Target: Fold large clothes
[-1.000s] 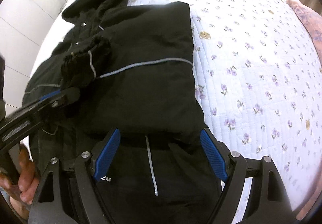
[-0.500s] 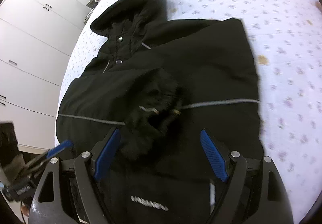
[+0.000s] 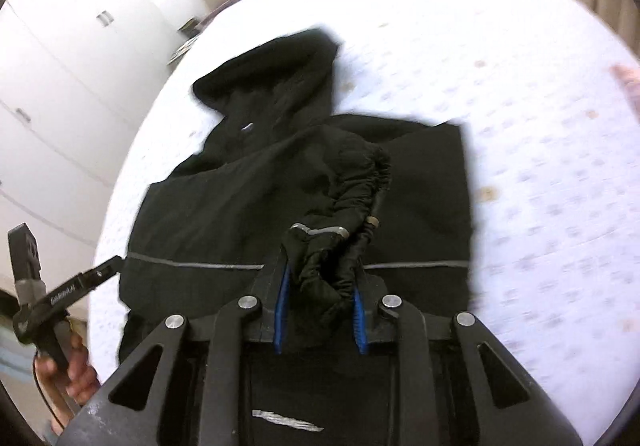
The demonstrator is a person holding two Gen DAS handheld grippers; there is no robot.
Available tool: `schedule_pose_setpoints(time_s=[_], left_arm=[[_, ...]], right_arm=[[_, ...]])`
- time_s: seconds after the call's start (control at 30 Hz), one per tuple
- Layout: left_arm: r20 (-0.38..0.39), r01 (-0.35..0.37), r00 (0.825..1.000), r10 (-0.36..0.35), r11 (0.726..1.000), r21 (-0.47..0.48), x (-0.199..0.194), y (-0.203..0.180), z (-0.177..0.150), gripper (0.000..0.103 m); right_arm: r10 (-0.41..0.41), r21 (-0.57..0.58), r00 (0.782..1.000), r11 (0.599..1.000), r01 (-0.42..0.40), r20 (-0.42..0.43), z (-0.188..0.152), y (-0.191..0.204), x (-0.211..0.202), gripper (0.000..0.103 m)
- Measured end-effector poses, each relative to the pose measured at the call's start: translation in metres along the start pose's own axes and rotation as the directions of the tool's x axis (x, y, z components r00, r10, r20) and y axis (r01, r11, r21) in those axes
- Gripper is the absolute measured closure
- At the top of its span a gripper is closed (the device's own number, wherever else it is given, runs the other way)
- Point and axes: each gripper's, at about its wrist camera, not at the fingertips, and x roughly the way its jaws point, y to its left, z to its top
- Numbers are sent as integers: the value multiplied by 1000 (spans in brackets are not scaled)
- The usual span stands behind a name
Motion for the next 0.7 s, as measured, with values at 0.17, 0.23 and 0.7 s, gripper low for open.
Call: schedule_pose_setpoints(time_s=[0.17,0.23,0.7], left_arm=[[-88,-65,994,67,997,29,52,6,2,51],[-93,-92,991,99,993,72,54,1,3,51],[12,-15,1000,14,986,167,-11,5,49,50]], right_arm=[[-80,40,988,995,86,-133,-12,-34,56,72],[-76,96,985,991,92,-158,-15,-38,80,71],[-157,97,988,983,156,0,18,-6,3,38]])
